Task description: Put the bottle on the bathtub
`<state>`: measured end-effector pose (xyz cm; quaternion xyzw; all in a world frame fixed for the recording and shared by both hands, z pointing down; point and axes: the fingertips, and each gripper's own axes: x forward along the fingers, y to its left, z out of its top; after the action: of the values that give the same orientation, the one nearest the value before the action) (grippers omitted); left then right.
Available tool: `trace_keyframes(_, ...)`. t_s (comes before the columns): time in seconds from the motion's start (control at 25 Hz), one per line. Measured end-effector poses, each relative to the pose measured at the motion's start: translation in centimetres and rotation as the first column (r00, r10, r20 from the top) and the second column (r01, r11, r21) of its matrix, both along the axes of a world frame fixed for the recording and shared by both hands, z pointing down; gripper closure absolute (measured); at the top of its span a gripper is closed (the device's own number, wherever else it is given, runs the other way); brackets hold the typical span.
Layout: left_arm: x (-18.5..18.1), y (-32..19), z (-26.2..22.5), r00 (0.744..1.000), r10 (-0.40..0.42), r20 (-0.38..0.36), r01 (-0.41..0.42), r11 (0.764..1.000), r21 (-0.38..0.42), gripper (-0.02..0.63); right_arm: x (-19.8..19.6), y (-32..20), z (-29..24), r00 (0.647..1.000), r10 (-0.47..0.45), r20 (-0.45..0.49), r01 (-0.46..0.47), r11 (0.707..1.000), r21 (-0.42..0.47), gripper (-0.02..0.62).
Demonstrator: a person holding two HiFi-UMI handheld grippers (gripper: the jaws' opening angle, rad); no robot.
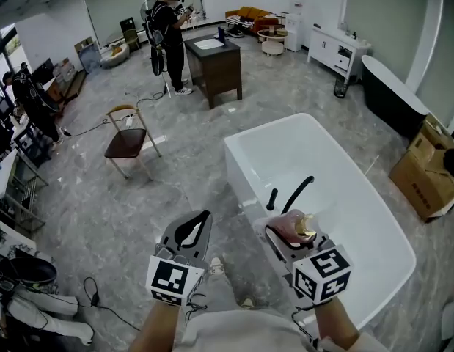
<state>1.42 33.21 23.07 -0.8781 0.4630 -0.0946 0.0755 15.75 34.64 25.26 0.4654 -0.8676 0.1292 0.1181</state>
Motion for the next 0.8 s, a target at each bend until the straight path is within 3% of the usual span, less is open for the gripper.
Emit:
trace_keyframes(0.28, -0.1, -4.2, 0.6, 0.999, 0.024, 0.040, -0.026, 0.998, 0.056, 0.584, -0.6, -4.5, 1.7, 1.000, 0.001, -0.020, 0.000, 1.000, 0.019, 0.347)
trace_keyframes(0.8, -3.3, -16.8, 3.5, 1.000, 0.023, 0.016, -0.022, 0.999, -0.023, 0.585, -2.8, -17.6, 4.4, 0.997, 0.026, -0.071, -0.029, 0.999, -0.044, 0.347)
